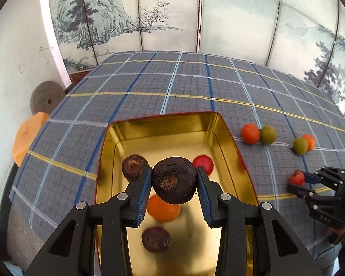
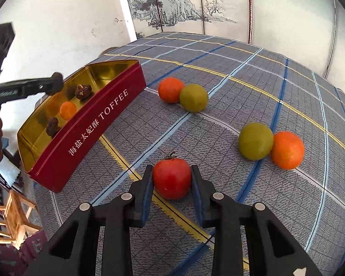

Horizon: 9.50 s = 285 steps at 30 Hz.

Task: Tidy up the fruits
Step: 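Carry the dark brown fruit into the tray with the left gripper while the right gripper grasps a red tomato, then lower the red tomato into the gold tray with the right gripper, then grasp a green lime with the left gripper while the right gripper grasps an orange, then carry the green lime into the gold tray with the left gripper and release, then carry the orange into the gold tray with the right gripper and release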

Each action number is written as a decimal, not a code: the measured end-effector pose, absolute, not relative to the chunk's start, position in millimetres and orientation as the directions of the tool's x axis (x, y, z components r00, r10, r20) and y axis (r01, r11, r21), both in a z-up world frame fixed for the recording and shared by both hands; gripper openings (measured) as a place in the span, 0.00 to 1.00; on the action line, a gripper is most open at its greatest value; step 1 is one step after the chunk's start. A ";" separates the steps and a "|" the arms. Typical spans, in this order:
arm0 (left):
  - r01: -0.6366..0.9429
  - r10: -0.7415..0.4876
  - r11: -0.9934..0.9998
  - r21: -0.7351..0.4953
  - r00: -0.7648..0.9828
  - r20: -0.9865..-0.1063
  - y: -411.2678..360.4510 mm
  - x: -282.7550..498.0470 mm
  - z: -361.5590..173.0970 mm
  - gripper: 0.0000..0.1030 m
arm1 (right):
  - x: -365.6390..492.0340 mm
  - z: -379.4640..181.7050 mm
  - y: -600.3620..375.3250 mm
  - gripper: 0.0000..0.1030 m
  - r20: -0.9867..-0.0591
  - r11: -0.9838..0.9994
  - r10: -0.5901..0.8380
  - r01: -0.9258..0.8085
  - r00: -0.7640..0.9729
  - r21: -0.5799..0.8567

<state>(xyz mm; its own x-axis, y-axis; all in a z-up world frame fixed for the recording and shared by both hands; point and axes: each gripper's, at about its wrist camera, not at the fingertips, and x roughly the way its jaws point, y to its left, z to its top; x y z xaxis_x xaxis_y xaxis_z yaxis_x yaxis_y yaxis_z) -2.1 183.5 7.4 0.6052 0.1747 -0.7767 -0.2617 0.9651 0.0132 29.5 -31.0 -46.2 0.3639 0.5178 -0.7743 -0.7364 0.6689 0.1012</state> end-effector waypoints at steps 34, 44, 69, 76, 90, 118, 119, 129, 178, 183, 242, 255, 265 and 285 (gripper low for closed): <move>-0.282 0.302 0.945 0.166 0.558 -0.773 184.6 22.7 2.0 0.65 | 28.2 -47.2 -30.1 0.28 -0.776 0.669 0.507 -0.739 0.374 0.080; -0.350 0.356 0.920 0.174 0.566 -0.743 167.1 -23.5 15.7 0.79 | 30.6 -45.8 -35.0 0.28 -0.770 0.670 0.523 -0.735 0.366 0.106; -0.471 0.384 0.874 0.118 0.520 -0.763 196.9 -104.6 9.4 0.84 | -26.0 11.8 82.9 0.28 -0.710 0.439 0.672 -0.885 0.209 0.155; -0.482 0.372 0.870 0.104 0.502 -0.781 202.7 -114.4 2.7 0.84 | -24.5 4.3 104.9 0.38 -0.707 0.419 0.686 -0.888 0.173 0.190; -0.199 0.164 0.979 0.044 0.639 -0.751 133.6 -86.4 26.7 0.84 | 6.3 7.9 -87.8 0.67 -0.659 0.738 0.552 -0.667 0.510 0.103; 0.553 -0.254 0.833 0.027 0.426 -0.868 -47.8 143.3 -21.7 0.68 | 34.4 -22.0 -257.1 0.76 -0.643 0.849 0.507 -0.460 0.574 0.259; 0.566 -0.253 0.824 0.029 0.413 -0.875 -49.0 146.1 -24.8 0.68 | 34.3 -22.0 -257.2 0.76 -0.642 0.848 0.510 -0.461 0.573 0.262; 0.546 -0.155 0.831 0.107 0.411 -0.899 -46.5 147.2 -41.7 0.34 | 35.9 -24.4 -254.9 0.84 -0.653 0.843 0.515 -0.465 0.555 0.269; -0.155 0.105 0.988 0.007 0.637 -0.764 82.3 -48.5 23.0 0.35 | 83.4 -42.7 -137.1 0.35 -0.761 0.830 0.436 -0.541 0.480 0.134; -0.222 0.135 0.975 -0.005 0.614 -0.778 108.3 -53.0 12.7 0.35 | 83.3 -43.8 -136.0 0.35 -0.767 0.830 0.428 -0.543 0.478 0.125; -0.271 0.337 0.939 0.211 0.607 -0.720 109.3 -74.5 -8.2 0.72 | 62.4 -42.8 -125.2 0.36 -0.771 0.814 0.432 -0.571 0.468 0.109; -0.335 0.338 0.929 0.157 0.597 -0.728 136.5 -94.4 -8.9 0.72 | 26.1 -4.0 -85.5 0.36 -0.726 0.746 0.514 -0.657 0.457 0.114; -0.384 0.355 0.914 0.134 0.591 -0.725 156.3 -117.1 -5.1 0.72 | -12.8 22.3 -18.7 0.36 -0.697 0.618 0.609 -0.777 0.378 0.119; -0.449 0.399 0.884 0.129 0.581 -0.709 190.5 -147.1 -4.3 0.82 | -60.9 -11.0 118.3 0.36 -0.763 0.399 0.626 -0.907 0.162 0.135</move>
<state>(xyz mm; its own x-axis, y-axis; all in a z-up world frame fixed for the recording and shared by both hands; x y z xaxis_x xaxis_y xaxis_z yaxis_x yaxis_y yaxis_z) -147.1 190.5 -4.3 0.5813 0.3989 -0.7092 -0.4492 0.8841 0.1291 -60.9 118.3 -11.0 0.1616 0.6261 -0.7628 -0.9068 0.3991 0.1355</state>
